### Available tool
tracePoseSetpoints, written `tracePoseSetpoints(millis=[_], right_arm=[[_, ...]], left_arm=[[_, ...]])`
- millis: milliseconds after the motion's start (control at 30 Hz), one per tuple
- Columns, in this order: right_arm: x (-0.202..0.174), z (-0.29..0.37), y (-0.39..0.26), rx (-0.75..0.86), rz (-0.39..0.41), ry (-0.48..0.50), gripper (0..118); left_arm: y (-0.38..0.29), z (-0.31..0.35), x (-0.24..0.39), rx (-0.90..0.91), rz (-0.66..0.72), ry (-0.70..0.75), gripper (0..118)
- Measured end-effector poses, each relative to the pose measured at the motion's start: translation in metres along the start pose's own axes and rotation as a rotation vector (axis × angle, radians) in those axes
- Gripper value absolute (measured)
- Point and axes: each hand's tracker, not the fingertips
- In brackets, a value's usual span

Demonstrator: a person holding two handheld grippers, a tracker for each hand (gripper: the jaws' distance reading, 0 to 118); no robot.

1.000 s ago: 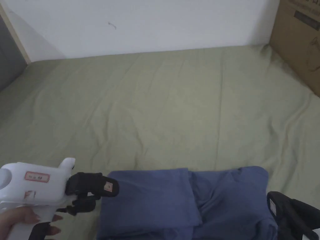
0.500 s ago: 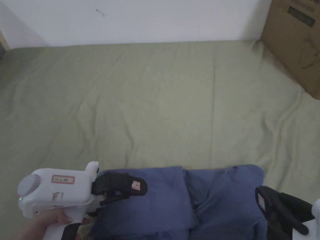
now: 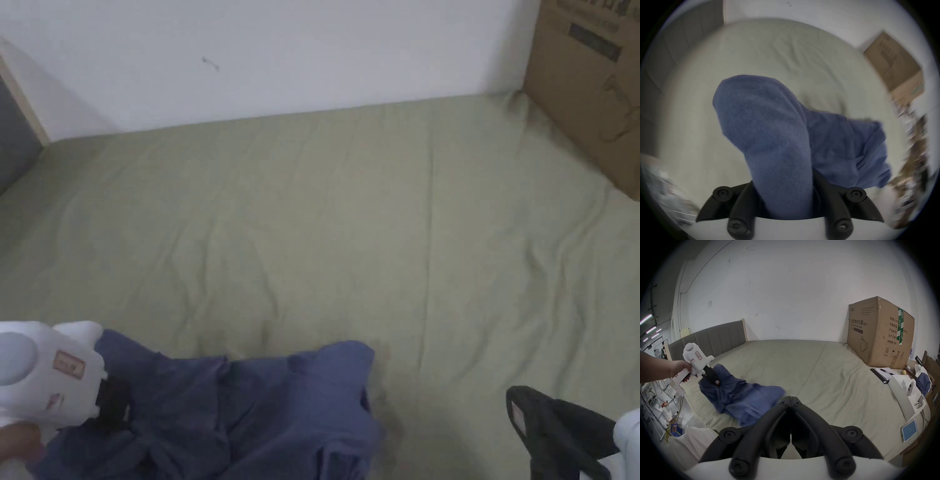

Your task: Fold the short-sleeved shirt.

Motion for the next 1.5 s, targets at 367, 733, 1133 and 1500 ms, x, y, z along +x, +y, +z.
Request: tracePoseSetpoints(millis=[367, 733, 1133, 1500], right_arm=[[0.034, 0.03, -0.006, 0.006, -0.083, -0.043, 0], [0.055, 0.033, -0.001, 0.036, -0.109, -0.085, 0], [0.049, 0.033, -0.001, 0.016, -0.104, -0.064, 0], [0.058, 0.028, -0.003, -0.031, -0.188, -0.067, 0]], left_arm=[[0.045, -0.002, 0.141, -0.17, 0.201, -0.704, 91], [0.033, 0.053, 0.119, 0.084, 0.06, -0.54, 114], [0.009, -0.02, 0.23, 0.023, -0.187, -0.553, 0], [-0.003, -0.056, 0.237, -0.001, 0.074, -0.598, 0]])
